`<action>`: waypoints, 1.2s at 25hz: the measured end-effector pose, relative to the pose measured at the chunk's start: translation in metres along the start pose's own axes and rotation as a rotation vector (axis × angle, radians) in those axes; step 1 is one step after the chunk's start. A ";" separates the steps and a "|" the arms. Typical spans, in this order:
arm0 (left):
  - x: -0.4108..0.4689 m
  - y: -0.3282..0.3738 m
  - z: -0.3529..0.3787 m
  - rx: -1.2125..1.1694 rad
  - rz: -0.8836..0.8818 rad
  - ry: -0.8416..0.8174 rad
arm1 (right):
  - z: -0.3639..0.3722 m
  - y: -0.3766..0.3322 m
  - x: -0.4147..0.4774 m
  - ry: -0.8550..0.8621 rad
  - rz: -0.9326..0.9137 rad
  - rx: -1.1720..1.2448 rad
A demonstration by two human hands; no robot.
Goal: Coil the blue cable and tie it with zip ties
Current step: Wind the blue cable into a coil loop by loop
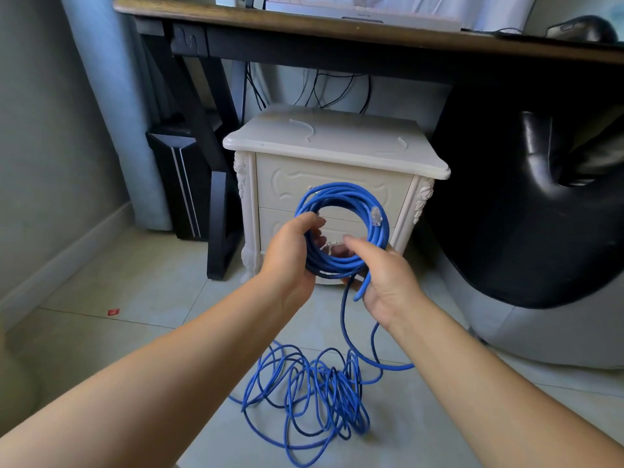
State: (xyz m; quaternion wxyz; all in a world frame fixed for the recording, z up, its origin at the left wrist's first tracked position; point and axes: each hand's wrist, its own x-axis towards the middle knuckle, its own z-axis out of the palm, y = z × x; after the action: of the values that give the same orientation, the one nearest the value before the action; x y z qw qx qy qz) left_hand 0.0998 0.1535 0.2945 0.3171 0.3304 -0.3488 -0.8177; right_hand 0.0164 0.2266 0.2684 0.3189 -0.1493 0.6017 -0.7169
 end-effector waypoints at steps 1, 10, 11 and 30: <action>0.000 -0.002 -0.001 0.047 -0.020 -0.079 | -0.002 -0.004 0.000 0.015 0.012 0.037; -0.005 -0.035 0.001 0.588 0.355 -0.245 | -0.015 -0.020 0.002 0.119 0.087 0.362; -0.005 -0.036 -0.001 0.658 0.453 -0.281 | -0.015 -0.019 0.002 0.131 0.097 0.351; 0.004 -0.019 0.006 -0.213 -0.268 -0.211 | -0.009 -0.025 0.002 0.030 0.005 0.598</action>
State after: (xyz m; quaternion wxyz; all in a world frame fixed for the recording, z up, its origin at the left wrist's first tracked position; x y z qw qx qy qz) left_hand 0.0872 0.1629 0.2818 0.2003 0.2510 -0.2446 -0.9149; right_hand 0.0025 0.2343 0.2905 0.3415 -0.0365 0.3688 -0.8637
